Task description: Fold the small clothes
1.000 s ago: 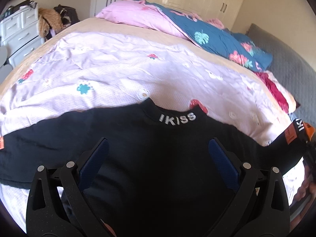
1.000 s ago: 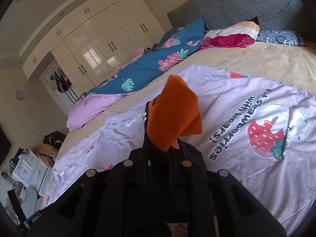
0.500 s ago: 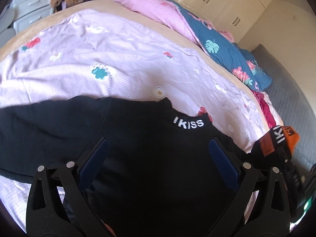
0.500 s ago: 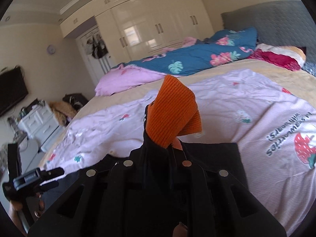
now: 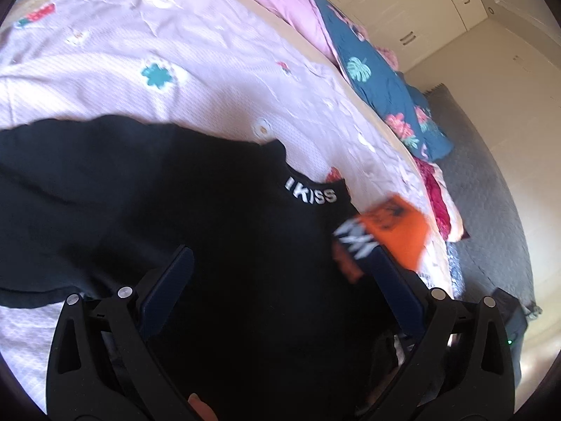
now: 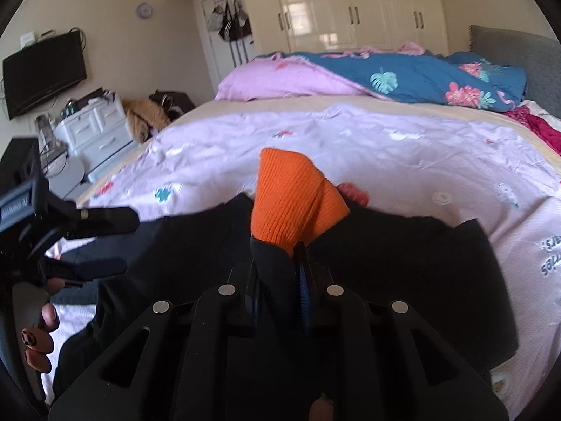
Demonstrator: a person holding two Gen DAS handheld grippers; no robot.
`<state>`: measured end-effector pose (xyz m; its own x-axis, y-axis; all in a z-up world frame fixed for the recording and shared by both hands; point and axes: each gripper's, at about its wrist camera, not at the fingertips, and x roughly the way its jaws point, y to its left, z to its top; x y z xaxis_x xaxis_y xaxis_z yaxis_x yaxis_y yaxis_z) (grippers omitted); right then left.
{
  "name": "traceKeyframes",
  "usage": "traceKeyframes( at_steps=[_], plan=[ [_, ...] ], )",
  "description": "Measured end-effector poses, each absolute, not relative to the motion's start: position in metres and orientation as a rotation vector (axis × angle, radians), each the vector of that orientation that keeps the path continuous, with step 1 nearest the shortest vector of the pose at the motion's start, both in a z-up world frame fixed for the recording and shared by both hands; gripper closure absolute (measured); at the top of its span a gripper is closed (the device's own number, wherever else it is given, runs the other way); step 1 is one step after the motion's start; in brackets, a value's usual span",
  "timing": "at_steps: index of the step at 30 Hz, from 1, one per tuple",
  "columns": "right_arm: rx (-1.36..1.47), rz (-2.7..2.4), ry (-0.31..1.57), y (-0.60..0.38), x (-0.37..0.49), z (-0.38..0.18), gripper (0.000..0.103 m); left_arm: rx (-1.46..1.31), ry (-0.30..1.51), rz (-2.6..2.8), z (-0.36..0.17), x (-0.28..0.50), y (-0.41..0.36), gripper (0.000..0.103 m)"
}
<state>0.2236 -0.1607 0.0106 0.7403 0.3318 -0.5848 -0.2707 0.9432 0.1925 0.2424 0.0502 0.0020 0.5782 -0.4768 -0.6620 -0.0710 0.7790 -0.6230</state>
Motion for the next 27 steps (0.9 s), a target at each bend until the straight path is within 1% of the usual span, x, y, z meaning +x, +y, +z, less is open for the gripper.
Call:
traceKeyframes(
  at_steps=[1,3,5,8,11,14,15,16,18,20,21,23,24,27],
  plan=[
    [0.09,0.343,0.677,-0.156,0.224,0.007,0.077,-0.662,0.944,-0.265,-0.001,0.243,0.05,0.008],
    [0.09,0.395,0.711,-0.152,0.221,0.002,0.057,-0.676,0.964,-0.276,-0.007,0.245,0.047,0.008],
    [0.104,0.441,0.719,-0.153,0.218,0.004,0.052,-0.683,0.981,-0.281,-0.013,0.246,0.045,0.008],
    [0.143,0.504,0.736,-0.163,0.212,0.01,0.037,-0.698,1.013,-0.3,-0.023,0.246,0.042,0.008],
    [0.202,0.494,0.751,-0.18,0.212,0.012,0.037,-0.694,1.043,-0.293,-0.033,0.245,0.04,0.008],
    [0.244,0.432,0.75,-0.202,0.214,0.015,0.037,-0.672,1.072,-0.293,-0.043,0.243,0.032,0.013],
    [0.261,0.417,0.748,-0.209,0.215,0.016,0.037,-0.664,1.077,-0.297,-0.045,0.242,0.03,0.021],
    [0.287,0.398,0.742,-0.218,0.216,0.017,0.037,-0.657,1.081,-0.291,-0.048,0.241,0.026,0.032],
    [0.315,0.378,0.733,-0.229,0.217,0.019,0.037,-0.632,1.084,-0.283,-0.05,0.241,0.021,0.042],
    [0.331,0.353,0.717,-0.241,0.216,0.022,0.037,-0.585,1.078,-0.267,-0.05,0.242,0.013,0.048],
    [0.335,0.346,0.713,-0.245,0.218,0.023,0.037,-0.554,1.07,-0.253,-0.05,0.243,0.008,0.054],
    [0.351,0.324,0.7,-0.255,0.218,0.025,0.037,-0.48,1.052,-0.232,-0.047,0.244,0.0,0.074],
    [0.357,0.317,0.696,-0.258,0.218,0.026,0.037,-0.46,1.042,-0.239,-0.046,0.245,-0.002,0.097],
    [0.37,0.278,0.677,-0.272,0.218,0.028,0.037,-0.445,1.008,-0.272,-0.037,0.247,-0.012,0.098]
  ],
)
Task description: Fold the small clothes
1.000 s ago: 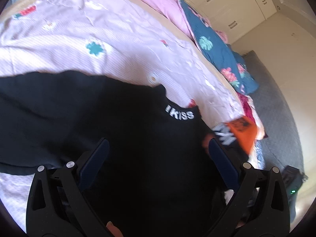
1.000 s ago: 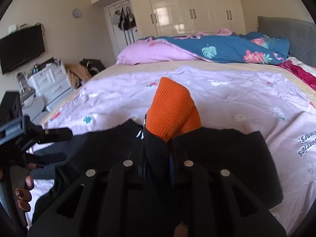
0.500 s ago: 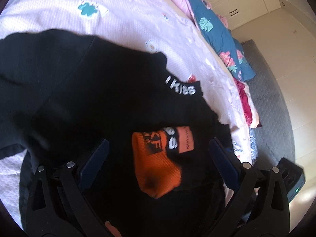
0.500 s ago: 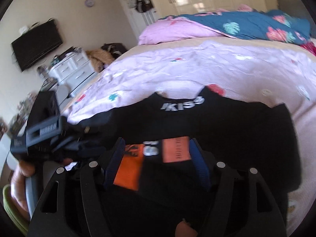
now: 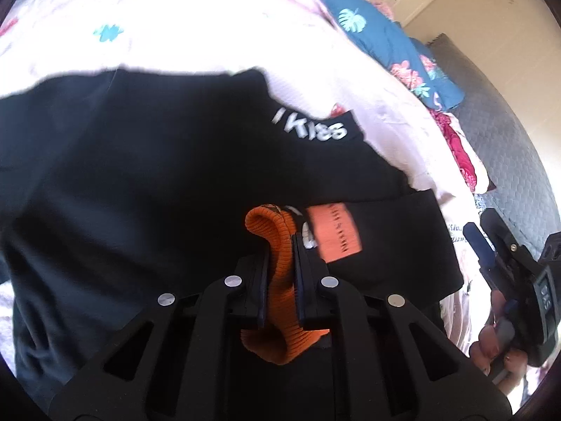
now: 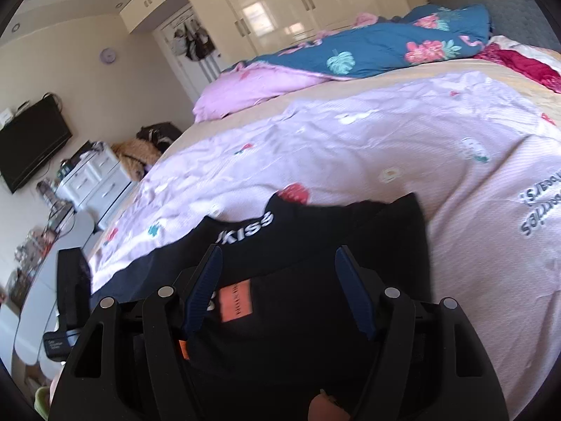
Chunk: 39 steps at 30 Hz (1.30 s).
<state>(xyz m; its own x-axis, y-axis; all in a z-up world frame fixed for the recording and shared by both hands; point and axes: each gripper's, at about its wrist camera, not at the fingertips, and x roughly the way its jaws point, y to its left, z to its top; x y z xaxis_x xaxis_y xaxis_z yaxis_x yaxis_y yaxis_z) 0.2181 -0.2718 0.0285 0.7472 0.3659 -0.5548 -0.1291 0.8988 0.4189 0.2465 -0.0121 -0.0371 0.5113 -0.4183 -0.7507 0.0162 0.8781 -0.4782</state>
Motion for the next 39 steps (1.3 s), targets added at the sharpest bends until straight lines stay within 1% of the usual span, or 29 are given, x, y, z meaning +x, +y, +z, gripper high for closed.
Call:
traceKeyframes(
  at_steps=[9,12,16,23,28,30,31,35,39],
  plan=[
    [0.406,0.174,0.632,-0.308,0.215,0.034,0.038,-0.422,0.758,-0.349,0.045,0.223,-0.009,0.099],
    [0.359,0.118,0.639,-0.306,0.216,0.033,0.038,-0.388,0.697,-0.324,0.066,0.213,-0.001,0.099],
    [0.321,0.105,0.655,-0.3,0.219,0.031,0.038,-0.384,0.731,-0.305,0.057,0.212,0.008,0.099],
    [0.272,0.142,0.69,-0.283,0.222,0.025,0.038,-0.399,0.848,-0.234,0.021,0.224,0.023,0.098],
    [0.214,0.187,0.729,-0.262,0.223,0.019,0.038,-0.389,0.879,-0.188,0.013,0.225,0.034,0.093],
    [0.189,0.204,0.742,-0.253,0.223,0.017,0.038,-0.378,0.863,-0.153,0.015,0.223,0.041,0.084],
    [0.179,0.21,0.746,-0.249,0.223,0.016,0.038,-0.369,0.855,-0.136,0.017,0.221,0.043,0.081],
    [0.145,0.236,0.779,-0.236,0.224,0.01,0.038,-0.308,0.817,-0.076,0.026,0.216,0.046,0.081],
    [0.115,0.254,0.819,-0.225,0.224,0.001,0.038,-0.292,0.861,-0.086,0.013,0.215,0.039,0.08]
  ],
)
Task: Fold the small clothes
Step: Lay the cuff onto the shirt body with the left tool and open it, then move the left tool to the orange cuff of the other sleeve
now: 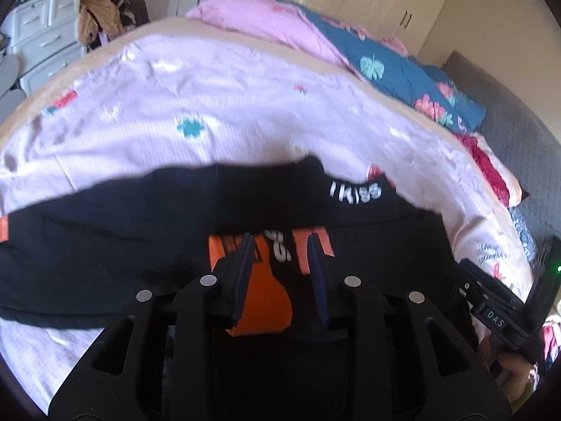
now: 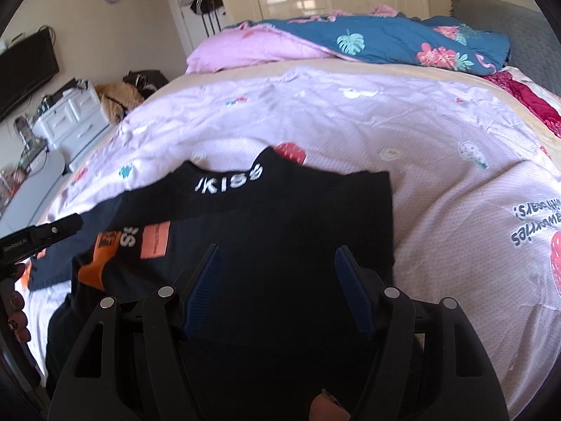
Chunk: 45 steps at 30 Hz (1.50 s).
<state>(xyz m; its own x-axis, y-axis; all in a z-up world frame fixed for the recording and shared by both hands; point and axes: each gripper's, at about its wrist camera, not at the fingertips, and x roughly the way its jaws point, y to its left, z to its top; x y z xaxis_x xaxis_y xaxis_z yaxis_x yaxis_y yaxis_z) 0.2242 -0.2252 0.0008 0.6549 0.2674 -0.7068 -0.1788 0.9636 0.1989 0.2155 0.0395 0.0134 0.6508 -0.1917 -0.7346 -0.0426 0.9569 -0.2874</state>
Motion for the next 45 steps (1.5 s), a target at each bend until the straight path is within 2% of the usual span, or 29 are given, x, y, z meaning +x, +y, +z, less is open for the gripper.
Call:
traceKeyframes(
  at_steps=[4,7,11,14,17,20,22,23,25,28,45],
  plan=[
    [0.088,0.27,0.852,-0.216,0.224,-0.007,0.038,-0.287,0.977,-0.069,-0.021,0.221,0.032,0.08],
    [0.075,0.258,0.894,-0.215,0.226,-0.016,0.038,-0.246,1.025,-0.021,-0.039,0.22,0.029,0.074],
    [0.064,0.207,0.989,-0.22,0.234,-0.036,0.038,-0.218,1.007,-0.007,-0.043,0.215,0.027,0.074],
    [0.062,0.214,0.988,-0.22,0.233,-0.036,0.037,-0.243,0.986,-0.018,-0.036,0.21,0.031,0.071],
    [0.097,0.265,0.95,-0.218,0.229,-0.026,0.036,-0.232,0.955,-0.008,-0.025,0.206,0.034,0.063],
    [0.091,0.292,0.905,-0.212,0.224,-0.016,0.023,-0.231,0.935,0.004,-0.016,0.203,0.037,0.052],
    [0.093,0.309,0.876,-0.209,0.221,-0.009,0.013,-0.237,0.925,0.017,-0.012,0.199,0.041,0.039],
    [0.095,0.314,0.854,-0.206,0.219,-0.005,0.008,-0.238,0.919,0.024,-0.01,0.197,0.042,0.038],
    [0.092,0.314,0.827,-0.204,0.216,0.001,0.007,-0.251,0.91,0.047,-0.007,0.194,0.047,0.021],
    [0.084,0.321,0.791,-0.199,0.213,0.007,0.005,-0.264,0.888,0.079,0.0,0.188,0.055,0.011],
    [0.018,0.4,0.674,-0.146,0.186,0.037,0.005,-0.281,0.843,0.277,0.015,0.162,0.097,0.009]
  ],
)
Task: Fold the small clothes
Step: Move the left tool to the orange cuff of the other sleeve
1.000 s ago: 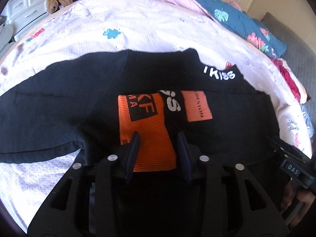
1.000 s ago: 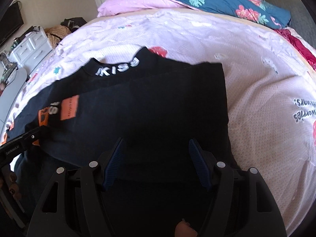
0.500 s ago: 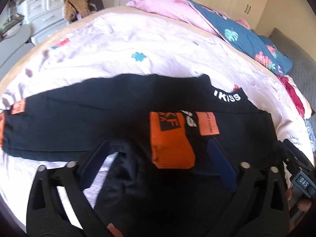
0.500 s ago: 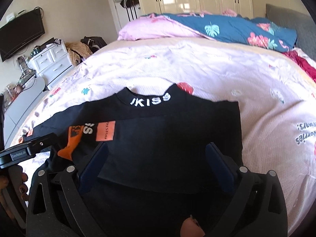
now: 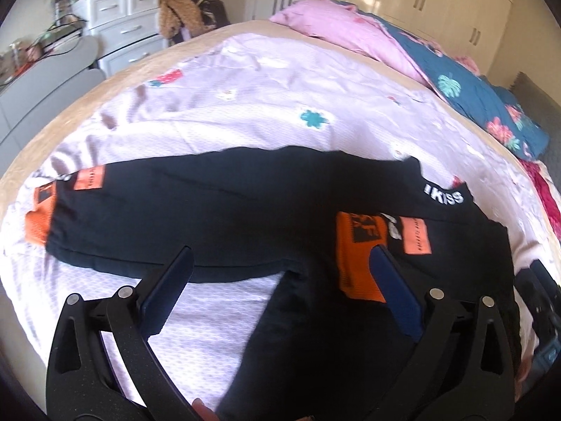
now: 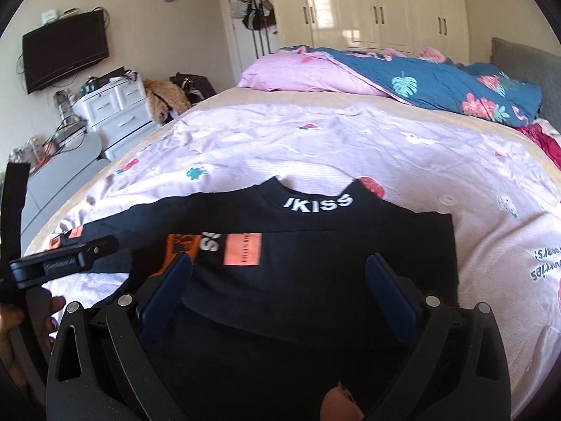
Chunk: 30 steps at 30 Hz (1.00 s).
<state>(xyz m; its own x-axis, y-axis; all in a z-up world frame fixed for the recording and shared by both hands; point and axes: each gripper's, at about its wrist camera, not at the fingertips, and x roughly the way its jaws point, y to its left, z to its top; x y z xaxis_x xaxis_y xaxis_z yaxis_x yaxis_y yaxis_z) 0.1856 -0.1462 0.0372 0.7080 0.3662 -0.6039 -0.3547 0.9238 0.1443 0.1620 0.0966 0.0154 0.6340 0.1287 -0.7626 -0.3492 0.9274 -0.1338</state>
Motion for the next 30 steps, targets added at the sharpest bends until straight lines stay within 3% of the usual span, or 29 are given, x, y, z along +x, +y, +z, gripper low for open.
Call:
traceKeyframes(
  at_steps=[30],
  plan=[
    [-0.124,0.607,0.696,-0.01,0.177,0.053,0.005,-0.521,0.775,0.633,0.024,0.124,0.219,0.009]
  ],
)
